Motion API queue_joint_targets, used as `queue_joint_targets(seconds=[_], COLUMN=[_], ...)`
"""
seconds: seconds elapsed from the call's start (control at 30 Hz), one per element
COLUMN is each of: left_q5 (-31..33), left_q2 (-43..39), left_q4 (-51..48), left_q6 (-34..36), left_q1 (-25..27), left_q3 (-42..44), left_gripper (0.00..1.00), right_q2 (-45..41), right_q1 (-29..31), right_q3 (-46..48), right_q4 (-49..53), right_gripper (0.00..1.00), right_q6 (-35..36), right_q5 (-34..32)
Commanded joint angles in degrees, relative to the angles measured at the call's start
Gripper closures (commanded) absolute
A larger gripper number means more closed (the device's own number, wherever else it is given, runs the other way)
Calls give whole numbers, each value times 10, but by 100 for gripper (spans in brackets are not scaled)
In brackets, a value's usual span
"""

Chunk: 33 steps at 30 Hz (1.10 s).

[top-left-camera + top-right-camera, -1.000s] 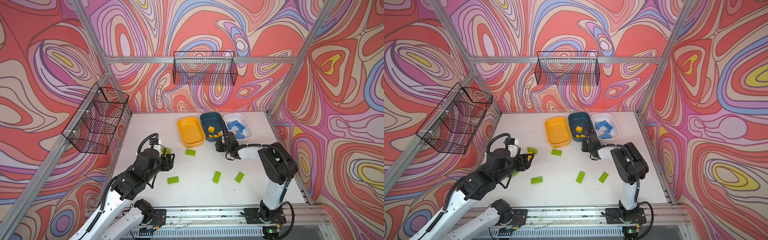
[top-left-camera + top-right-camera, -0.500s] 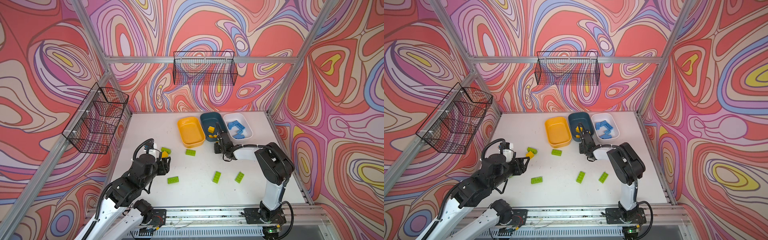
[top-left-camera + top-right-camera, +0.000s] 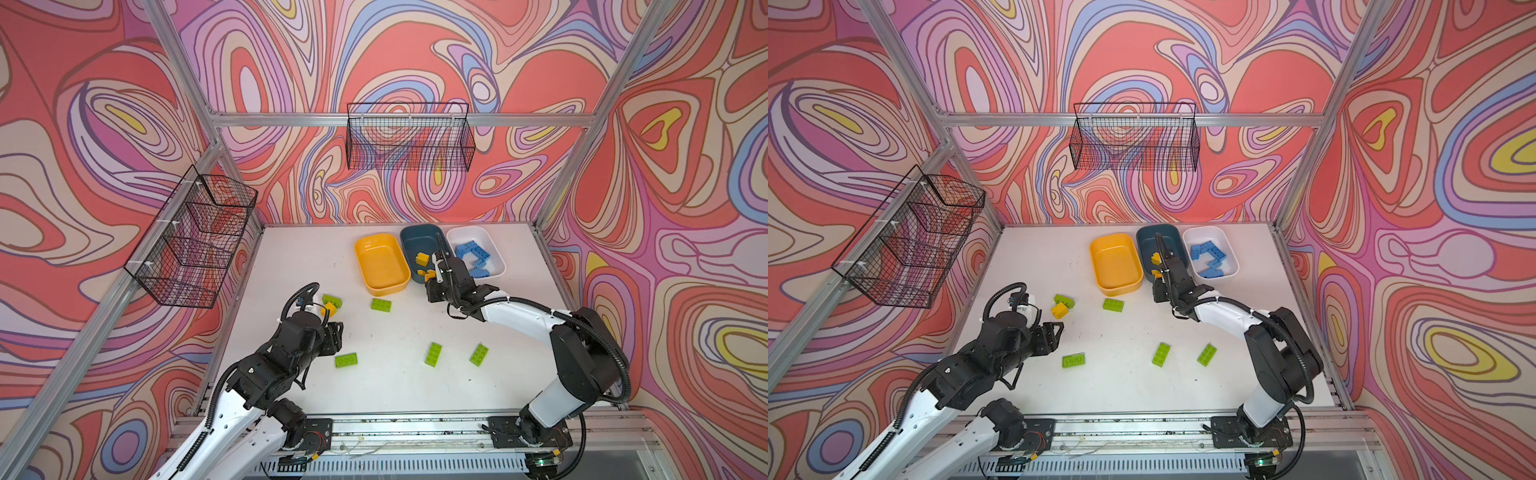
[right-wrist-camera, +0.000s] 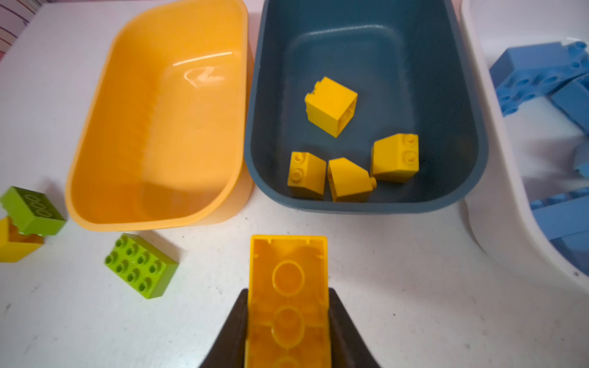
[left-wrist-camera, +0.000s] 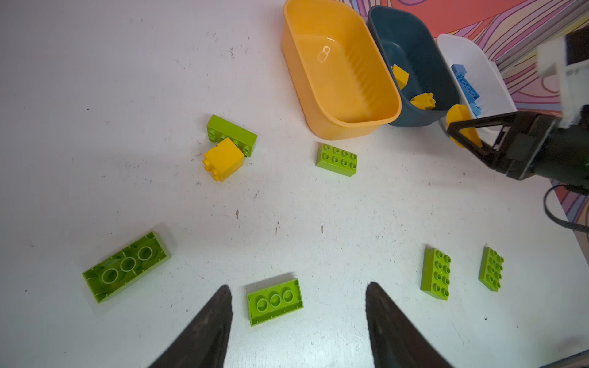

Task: Sort the legos into containers by color
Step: 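Carry the large yellow brick over the teal tub and open the right gripper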

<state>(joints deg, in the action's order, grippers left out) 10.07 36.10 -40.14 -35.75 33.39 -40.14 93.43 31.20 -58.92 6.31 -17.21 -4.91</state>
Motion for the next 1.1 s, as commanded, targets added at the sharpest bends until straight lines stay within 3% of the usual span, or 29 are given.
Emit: queue_joint_targets(seconds=[0.0,0.43,0.77,0.87,1.0,1.07], left_q5=[-6,-17,-15,-12,-15,-18], left_q2=[1,-11,-22,-20,-5,16], left_q4=[26,42,48,46,28,10], left_q6=[-27,-70,-84,-82,-76,-67], left_q1=[1,1,1,1,0,1], left_q3=[18,69,98,93,68,43], left_gripper=[34,34,35,34,34,34], right_q2=[-8,158,257,268,273,269], right_q1=[1,-31,-73,-77,-81,-86], right_q3=[-40,-275,-359,-370,-377,-374], right_q4=[35,115,116,117,118,115], right_gripper=[76,76,76,71,54,50], right_q6=[-1,12,12,12,15,13], right_q5=[37,59,84,86,84,91])
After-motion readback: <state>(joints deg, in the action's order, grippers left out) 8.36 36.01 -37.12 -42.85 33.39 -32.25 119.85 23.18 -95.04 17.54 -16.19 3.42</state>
